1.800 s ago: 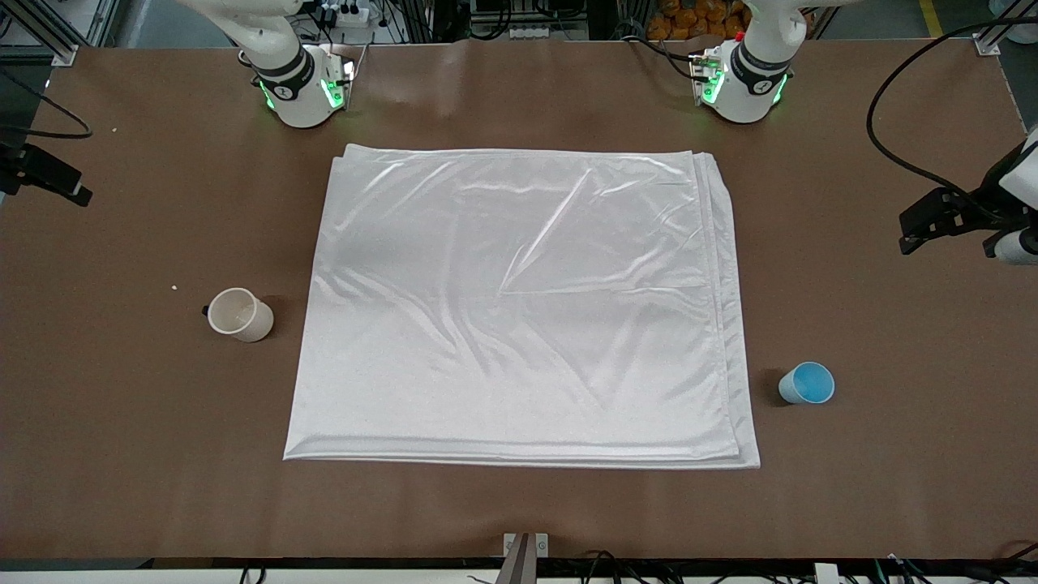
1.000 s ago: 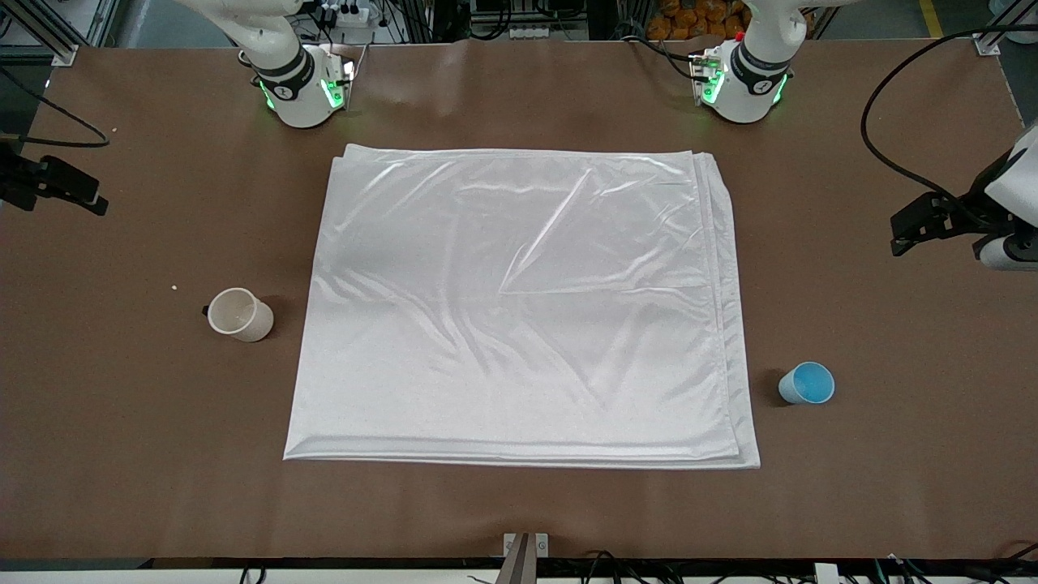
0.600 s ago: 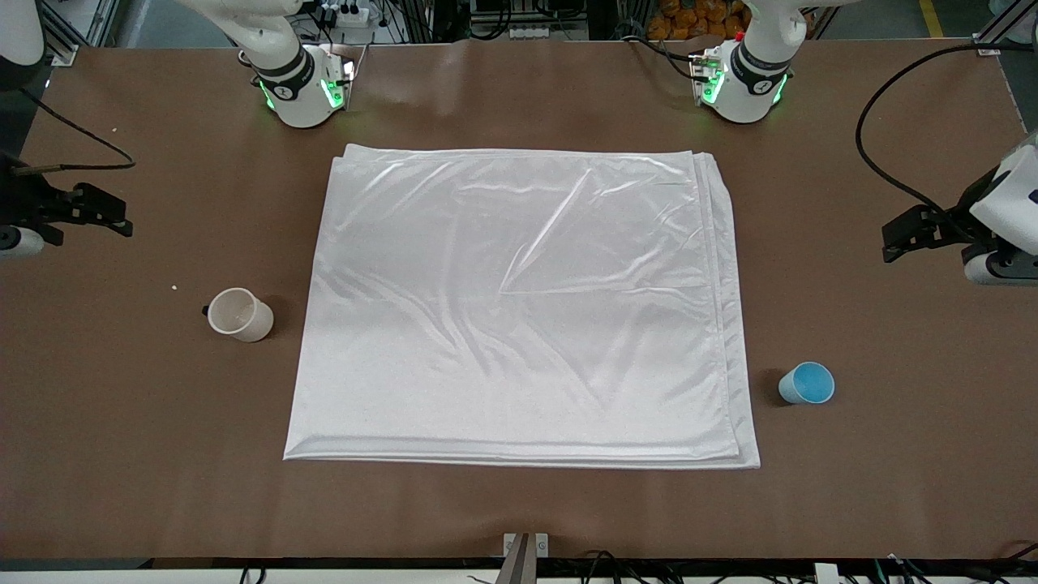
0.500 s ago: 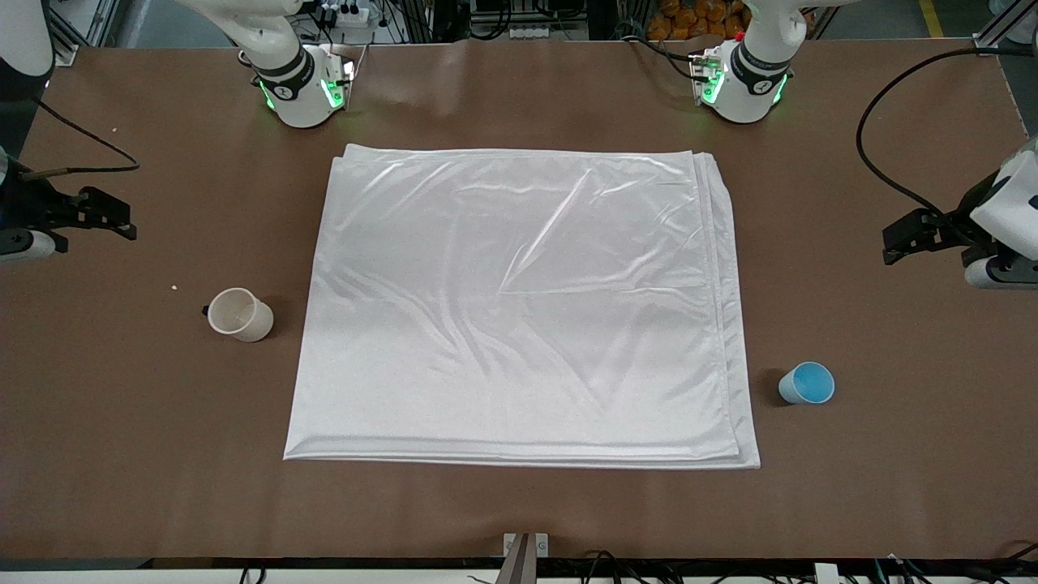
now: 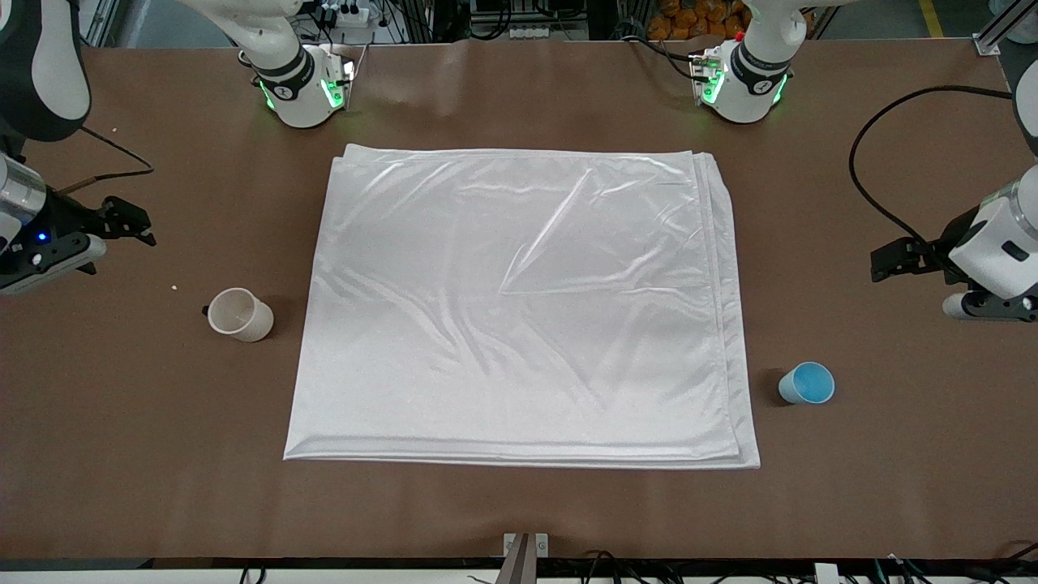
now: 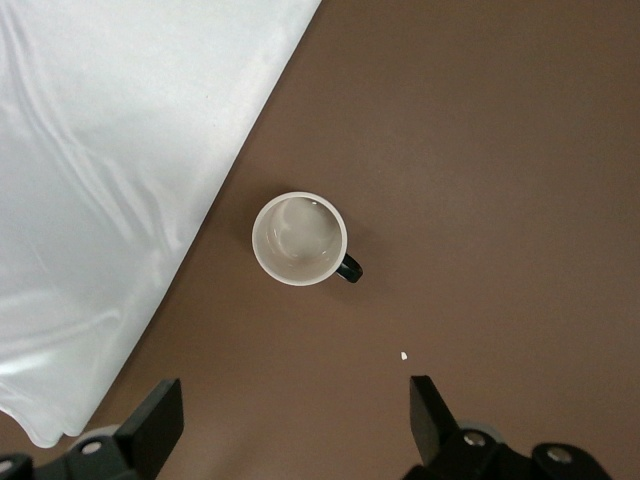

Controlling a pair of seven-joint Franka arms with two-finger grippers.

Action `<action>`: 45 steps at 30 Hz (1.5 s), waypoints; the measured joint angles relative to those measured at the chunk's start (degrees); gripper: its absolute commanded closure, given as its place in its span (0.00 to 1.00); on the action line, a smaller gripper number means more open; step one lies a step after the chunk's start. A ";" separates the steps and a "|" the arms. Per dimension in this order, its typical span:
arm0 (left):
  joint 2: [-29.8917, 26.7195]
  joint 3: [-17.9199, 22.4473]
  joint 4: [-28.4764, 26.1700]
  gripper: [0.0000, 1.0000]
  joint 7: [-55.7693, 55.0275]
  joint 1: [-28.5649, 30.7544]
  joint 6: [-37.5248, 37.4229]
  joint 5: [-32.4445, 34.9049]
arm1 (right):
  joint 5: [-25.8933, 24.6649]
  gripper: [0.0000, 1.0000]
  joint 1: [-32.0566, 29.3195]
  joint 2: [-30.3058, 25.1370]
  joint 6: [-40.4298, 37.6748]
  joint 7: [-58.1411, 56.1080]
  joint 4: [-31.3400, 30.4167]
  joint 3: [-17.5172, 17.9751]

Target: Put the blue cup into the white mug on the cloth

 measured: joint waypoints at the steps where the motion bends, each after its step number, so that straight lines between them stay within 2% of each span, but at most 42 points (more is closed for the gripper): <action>1: 0.41 0.01 0.00 0.00 0.00 0.20 0.50 0.00 | 0.00 0.00 -0.11 0.04 0.36 -1.34 -0.52 0.00; 12: 2.47 0.01 -0.83 0.00 -0.13 0.85 4.82 0.00 | -0.78 0.00 -0.68 2.58 3.78 -13.16 -3.23 -0.03; 17: 2.47 0.02 -5.16 0.00 -0.17 1.86 12.29 0.00 | -1.53 0.00 -1.24 3.90 8.75 -20.59 -5.07 -0.05; 25: 2.57 0.00 -11.76 0.00 -0.08 3.72 21.03 0.00 | -1.70 0.00 -3.84 5.13 20.27 -34.31 -11.69 -0.12; 33: 2.89 -0.01 -18.63 0.00 -0.08 4.88 32.38 0.00 | -1.72 0.00 -3.89 7.74 22.85 -43.79 -13.13 0.07; 38: 4.93 -0.02 -22.62 0.00 -0.40 5.44 39.33 0.00 | -1.73 0.00 -3.85 9.76 24.87 -48.31 -13.14 0.10; 45: 10.18 -0.05 -23.45 0.00 -0.77 5.57 46.60 0.00 | -1.75 0.00 -3.87 12.61 26.96 -49.84 -13.15 0.07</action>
